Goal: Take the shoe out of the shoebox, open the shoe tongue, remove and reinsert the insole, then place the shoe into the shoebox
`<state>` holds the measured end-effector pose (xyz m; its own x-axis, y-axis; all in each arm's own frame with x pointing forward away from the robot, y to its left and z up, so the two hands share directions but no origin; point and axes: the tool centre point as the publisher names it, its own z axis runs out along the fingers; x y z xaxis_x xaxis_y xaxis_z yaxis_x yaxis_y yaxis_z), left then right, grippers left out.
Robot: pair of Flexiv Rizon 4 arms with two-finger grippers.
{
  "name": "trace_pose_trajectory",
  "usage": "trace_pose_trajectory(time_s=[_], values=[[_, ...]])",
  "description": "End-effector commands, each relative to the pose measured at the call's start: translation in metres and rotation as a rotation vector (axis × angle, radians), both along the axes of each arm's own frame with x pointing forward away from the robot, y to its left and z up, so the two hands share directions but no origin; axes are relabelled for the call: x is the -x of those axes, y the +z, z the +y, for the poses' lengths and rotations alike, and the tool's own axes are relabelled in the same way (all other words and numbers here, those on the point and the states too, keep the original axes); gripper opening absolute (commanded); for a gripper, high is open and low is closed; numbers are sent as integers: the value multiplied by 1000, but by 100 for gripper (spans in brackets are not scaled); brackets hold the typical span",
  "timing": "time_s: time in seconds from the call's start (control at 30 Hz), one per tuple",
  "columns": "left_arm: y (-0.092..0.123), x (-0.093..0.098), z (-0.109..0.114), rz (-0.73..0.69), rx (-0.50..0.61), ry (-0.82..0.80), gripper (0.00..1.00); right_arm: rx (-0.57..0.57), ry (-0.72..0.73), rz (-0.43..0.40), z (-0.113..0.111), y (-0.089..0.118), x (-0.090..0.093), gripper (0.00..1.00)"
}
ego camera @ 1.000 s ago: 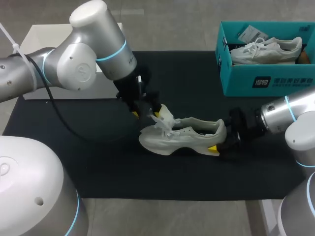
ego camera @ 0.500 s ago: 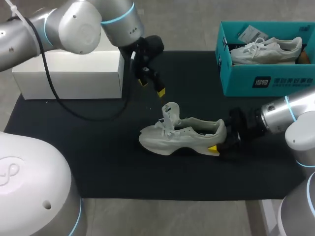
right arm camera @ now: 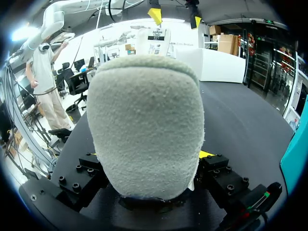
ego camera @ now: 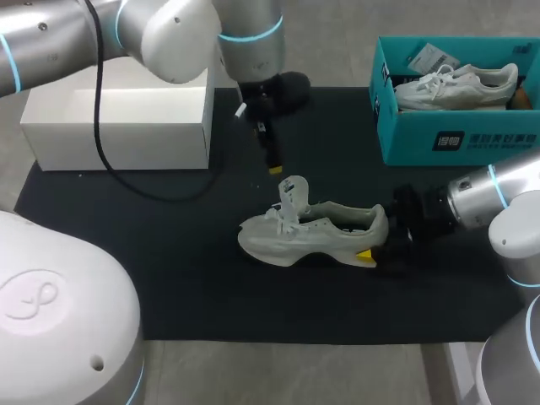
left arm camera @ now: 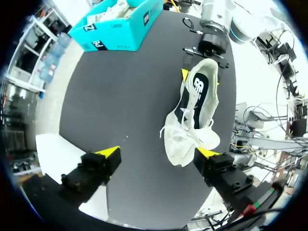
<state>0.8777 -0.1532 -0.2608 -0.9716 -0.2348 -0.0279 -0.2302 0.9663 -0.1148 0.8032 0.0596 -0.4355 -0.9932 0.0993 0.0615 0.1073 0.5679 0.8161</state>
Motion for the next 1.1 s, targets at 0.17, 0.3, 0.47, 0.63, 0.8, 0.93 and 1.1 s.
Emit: trace_pose_trajectory(time_s=[0.17,0.3,0.47,0.63,0.8,0.93,1.1], values=[[-4,19,-30,-316,-43,-368,0,1,-3,-1,0,-4,0,0],[0,32,-43,-325,-1,-317,0,1,-3,-1,0,-4,0,0],[4,45,-53,-290,14,-219,0,1,-3,-1,0,-4,0,0],[4,57,-62,-269,1,-191,0,1,-3,-1,0,-4,0,0],[1,60,-73,-214,15,-289,0,1,-3,-1,0,-4,0,0],[1,60,-73,-214,15,-289,0,1,-3,-1,0,-4,0,0],[1,60,-73,-214,15,-289,0,1,-3,-1,0,-4,0,0]])
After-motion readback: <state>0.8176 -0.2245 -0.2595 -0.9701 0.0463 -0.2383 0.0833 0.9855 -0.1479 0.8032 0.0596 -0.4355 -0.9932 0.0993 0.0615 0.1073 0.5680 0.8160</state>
